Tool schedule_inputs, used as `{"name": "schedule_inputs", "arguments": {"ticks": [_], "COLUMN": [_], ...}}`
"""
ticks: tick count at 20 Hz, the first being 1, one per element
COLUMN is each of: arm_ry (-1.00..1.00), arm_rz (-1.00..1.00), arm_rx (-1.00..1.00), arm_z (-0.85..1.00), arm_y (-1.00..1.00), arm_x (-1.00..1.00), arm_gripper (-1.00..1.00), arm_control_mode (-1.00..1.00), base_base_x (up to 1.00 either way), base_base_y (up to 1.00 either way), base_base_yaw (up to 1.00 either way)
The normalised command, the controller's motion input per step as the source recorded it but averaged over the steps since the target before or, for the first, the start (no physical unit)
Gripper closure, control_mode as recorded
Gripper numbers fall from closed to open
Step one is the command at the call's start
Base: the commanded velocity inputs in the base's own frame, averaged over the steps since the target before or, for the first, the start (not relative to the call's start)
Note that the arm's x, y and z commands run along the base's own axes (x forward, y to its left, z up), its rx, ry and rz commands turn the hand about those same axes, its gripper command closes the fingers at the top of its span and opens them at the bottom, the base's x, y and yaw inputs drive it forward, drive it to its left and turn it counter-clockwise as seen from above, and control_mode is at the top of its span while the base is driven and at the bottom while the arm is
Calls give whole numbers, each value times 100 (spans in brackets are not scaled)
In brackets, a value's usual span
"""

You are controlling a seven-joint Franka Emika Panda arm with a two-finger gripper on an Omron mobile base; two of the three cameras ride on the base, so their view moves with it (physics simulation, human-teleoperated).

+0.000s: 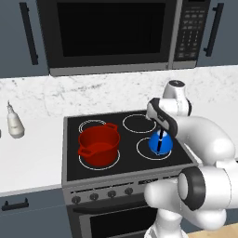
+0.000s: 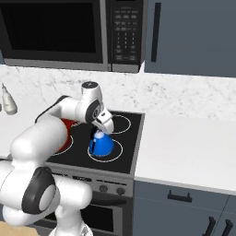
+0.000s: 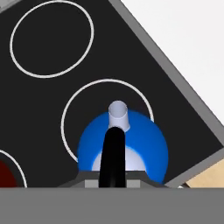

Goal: Pick the kettle from the counter and place it on a stove burner. Then turn the burner on.

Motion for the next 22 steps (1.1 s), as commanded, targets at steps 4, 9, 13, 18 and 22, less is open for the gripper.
{"name": "schedule_inputs", "arguments": {"ticks": [4,9,13,18,22], "arm_ry": [0,0,0,0,0], "arm_rz": [0,0,0,0,0], "arm_rx": [0,0,0,0,0], "arm_z": [-30,-11,-2,0,-1], "arm_y": [0,6,17,11,0], "arm_x": [0,0,1,16,18], "arm_gripper": [100,100,100,100,100], "arm_control_mode": [-100,-100,-100,-100,-100], "base_base_x": [0,0,0,0,0], "base_base_y": [0,0,0,0,0], "base_base_yaw": [0,0,0,0,0]}}
